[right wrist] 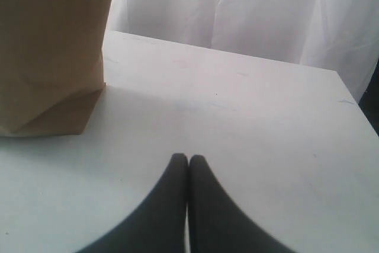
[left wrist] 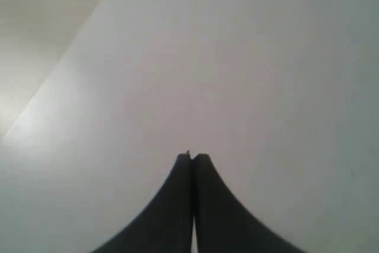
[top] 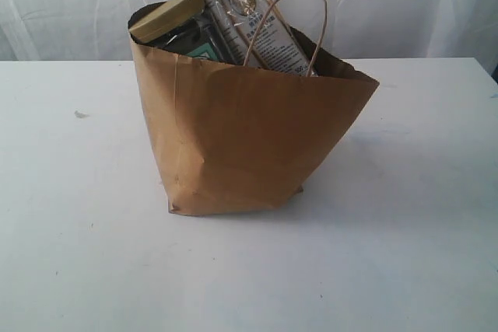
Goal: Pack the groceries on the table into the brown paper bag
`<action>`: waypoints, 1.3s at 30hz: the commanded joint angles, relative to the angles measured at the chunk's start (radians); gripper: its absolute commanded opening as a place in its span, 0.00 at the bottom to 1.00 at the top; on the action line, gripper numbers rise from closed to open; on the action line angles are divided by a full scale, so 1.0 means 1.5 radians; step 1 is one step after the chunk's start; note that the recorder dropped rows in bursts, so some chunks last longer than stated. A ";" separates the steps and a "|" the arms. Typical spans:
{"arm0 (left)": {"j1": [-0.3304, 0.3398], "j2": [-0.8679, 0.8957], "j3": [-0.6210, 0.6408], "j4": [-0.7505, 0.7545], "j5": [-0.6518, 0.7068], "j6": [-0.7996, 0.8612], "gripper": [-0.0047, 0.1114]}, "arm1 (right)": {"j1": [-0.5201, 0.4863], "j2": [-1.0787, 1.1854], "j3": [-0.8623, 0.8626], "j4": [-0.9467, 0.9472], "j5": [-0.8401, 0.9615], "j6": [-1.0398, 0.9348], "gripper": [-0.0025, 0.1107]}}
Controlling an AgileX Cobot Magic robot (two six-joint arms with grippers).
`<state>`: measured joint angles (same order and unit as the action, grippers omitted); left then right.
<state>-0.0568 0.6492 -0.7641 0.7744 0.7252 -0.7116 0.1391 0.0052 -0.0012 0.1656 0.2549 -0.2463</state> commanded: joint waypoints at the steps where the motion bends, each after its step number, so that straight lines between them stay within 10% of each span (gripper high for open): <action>1: 0.003 -0.253 0.086 0.063 -0.166 -0.056 0.04 | 0.000 -0.003 0.001 -0.002 -0.006 -0.004 0.02; 6: 0.003 -0.429 0.116 0.004 -0.146 -0.012 0.04 | 0.000 -0.003 0.001 -0.002 -0.006 -0.004 0.02; 19: 0.003 -0.433 0.130 -0.016 -0.101 0.002 0.04 | 0.000 -0.003 0.001 -0.002 -0.006 -0.004 0.02; 24: 0.010 -0.433 0.221 -0.221 -0.071 0.174 0.04 | 0.000 -0.003 0.001 -0.002 -0.006 -0.004 0.02; 32: 0.035 -0.433 0.501 -0.281 -0.334 0.228 0.04 | 0.000 -0.003 0.001 -0.002 -0.006 -0.004 0.02; 39: 0.093 -0.433 0.509 -0.351 -0.311 0.280 0.04 | 0.000 -0.003 0.001 -0.002 -0.006 -0.004 0.02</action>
<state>0.0771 0.0040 -0.0069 0.2776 0.2547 -0.3235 0.1391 0.0052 -0.0012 0.1656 0.2549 -0.2463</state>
